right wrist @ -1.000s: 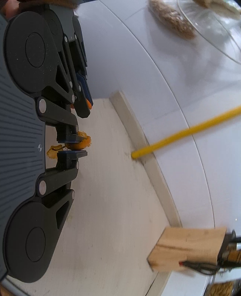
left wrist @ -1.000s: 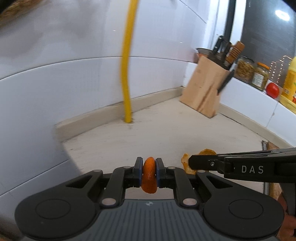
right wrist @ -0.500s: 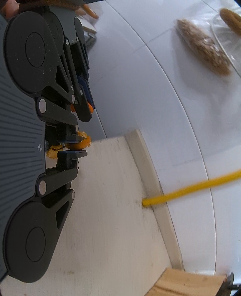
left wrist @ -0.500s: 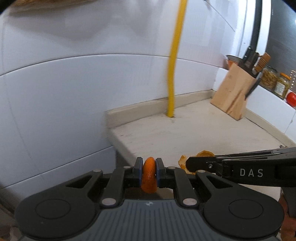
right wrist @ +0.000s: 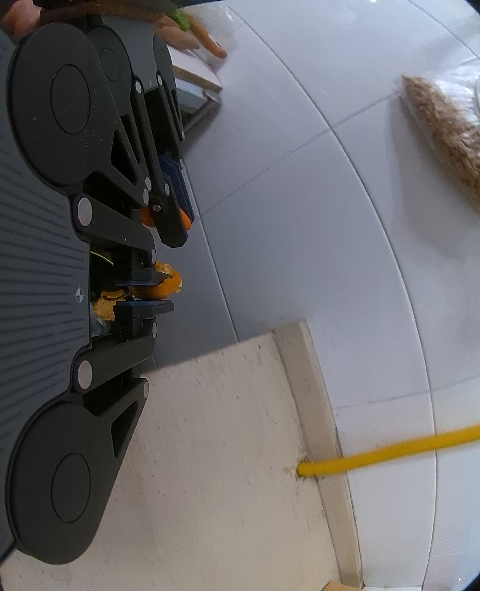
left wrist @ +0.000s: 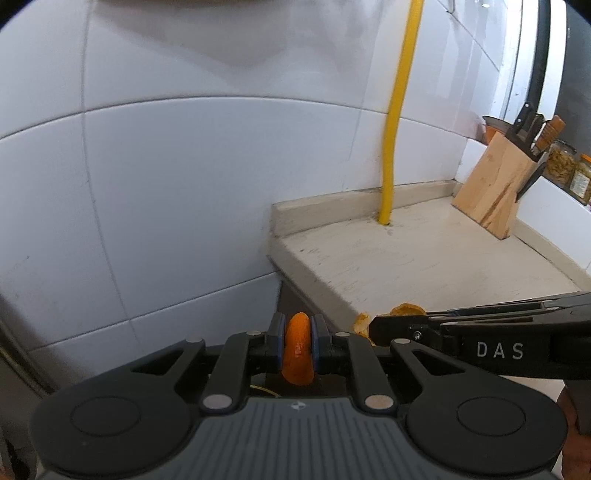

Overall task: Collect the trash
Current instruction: 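Carry the orange peels in both grippers toward the black bin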

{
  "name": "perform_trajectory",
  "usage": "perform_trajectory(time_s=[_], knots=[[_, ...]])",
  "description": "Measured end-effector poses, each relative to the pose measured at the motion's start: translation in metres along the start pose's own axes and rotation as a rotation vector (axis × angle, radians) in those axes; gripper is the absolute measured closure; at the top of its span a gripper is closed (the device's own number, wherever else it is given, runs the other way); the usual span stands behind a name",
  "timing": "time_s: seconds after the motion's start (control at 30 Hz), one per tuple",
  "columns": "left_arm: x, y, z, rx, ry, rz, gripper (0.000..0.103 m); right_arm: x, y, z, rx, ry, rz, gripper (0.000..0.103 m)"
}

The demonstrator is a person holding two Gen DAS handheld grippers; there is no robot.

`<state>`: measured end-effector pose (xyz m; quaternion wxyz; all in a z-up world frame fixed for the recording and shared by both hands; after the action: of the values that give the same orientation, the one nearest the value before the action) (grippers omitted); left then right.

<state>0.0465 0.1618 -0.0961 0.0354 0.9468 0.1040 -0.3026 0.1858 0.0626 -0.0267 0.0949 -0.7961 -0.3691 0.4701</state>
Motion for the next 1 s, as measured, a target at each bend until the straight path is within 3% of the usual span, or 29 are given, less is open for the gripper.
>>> perform_trajectory(time_s=[1.0], knots=[[0.007, -0.012, 0.069, -0.053, -0.191, -0.020, 0.092, 0.041, -0.011, 0.052, -0.015, -0.159, 0.019, 0.093]])
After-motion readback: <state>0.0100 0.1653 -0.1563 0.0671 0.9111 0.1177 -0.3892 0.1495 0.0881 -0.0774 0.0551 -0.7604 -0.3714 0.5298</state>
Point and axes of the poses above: each gripper's, at about its wrist camera, not at the fingertips, and x roughly the way its jaws point, y to its right, z to its underside, the point moved 2 cm from there along x, roughly the way its jaws point, and after that the axes turned 15 degrees about x, right-handed, at the moved point
